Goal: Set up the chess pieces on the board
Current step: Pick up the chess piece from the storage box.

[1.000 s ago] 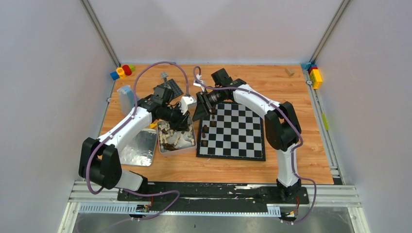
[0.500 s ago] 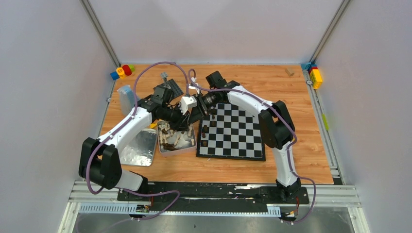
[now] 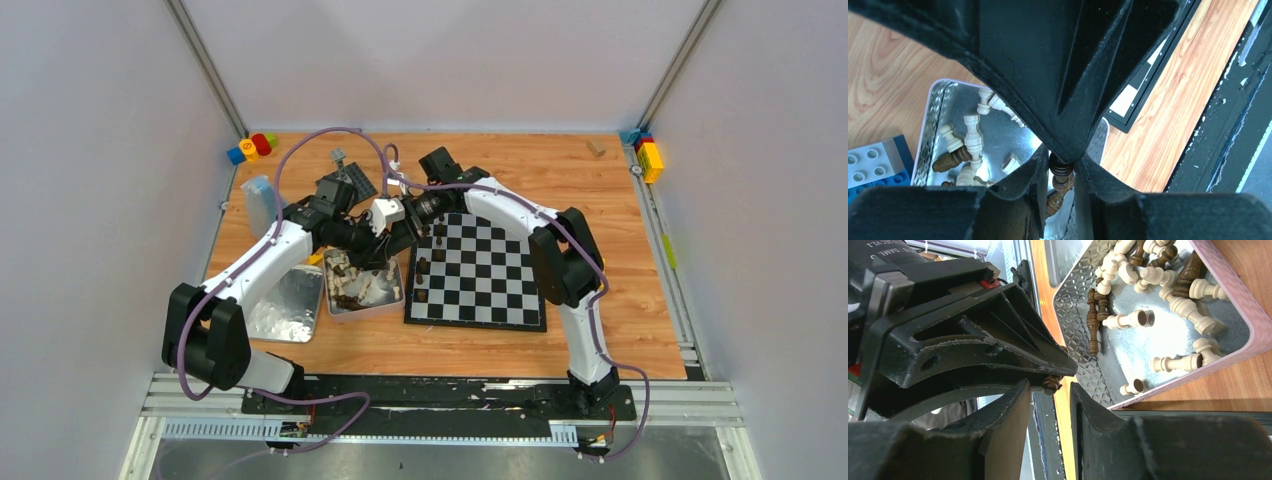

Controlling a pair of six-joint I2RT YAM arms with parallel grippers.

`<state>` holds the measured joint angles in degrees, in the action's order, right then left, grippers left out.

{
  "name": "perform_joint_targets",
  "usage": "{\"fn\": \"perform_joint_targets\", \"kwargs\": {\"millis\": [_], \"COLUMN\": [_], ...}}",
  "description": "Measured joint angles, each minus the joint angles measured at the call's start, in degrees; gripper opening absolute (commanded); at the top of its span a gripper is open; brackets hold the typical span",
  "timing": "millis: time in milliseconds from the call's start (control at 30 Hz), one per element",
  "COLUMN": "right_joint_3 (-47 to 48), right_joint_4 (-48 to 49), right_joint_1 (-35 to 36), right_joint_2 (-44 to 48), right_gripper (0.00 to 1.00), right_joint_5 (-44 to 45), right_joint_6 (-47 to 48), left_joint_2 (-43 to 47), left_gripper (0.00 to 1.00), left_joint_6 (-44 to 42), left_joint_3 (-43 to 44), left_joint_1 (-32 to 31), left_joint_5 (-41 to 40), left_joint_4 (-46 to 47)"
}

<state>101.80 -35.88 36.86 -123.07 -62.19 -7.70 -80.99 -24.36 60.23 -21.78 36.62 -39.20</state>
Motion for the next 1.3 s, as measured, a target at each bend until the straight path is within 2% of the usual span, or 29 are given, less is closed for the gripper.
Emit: {"fn": "perform_joint_targets", "kwargs": {"millis": [533, 833, 1133, 1300], "right_joint_3": [0.07, 0.07, 0.07, 0.07], "right_joint_4": [0.26, 0.22, 0.37, 0.35], "right_joint_1": [1.09, 1.60, 1.57, 1.18], "right_joint_2": [-1.11, -2.38, -2.38, -2.36], "right_gripper": [0.28, 0.28, 0.11, 0.02], "right_joint_5": [1.86, 2.03, 1.70, 1.62], "right_joint_6": [-0.17, -0.20, -0.22, -0.20], "left_joint_2": [0.09, 0.79, 0.79, 0.90], "left_gripper": [0.31, 0.31, 0.33, 0.38], "left_joint_6": [0.24, 0.79, 1.01, 0.94], "left_joint_3": [-0.61, -1.20, -1.57, -1.90], "left_joint_1": [0.00, 0.02, 0.02, 0.02], "left_joint_5": [-1.14, -1.31, -1.97, -2.73], "left_joint_4": [-0.26, 0.09, 1.18, 1.46]}}
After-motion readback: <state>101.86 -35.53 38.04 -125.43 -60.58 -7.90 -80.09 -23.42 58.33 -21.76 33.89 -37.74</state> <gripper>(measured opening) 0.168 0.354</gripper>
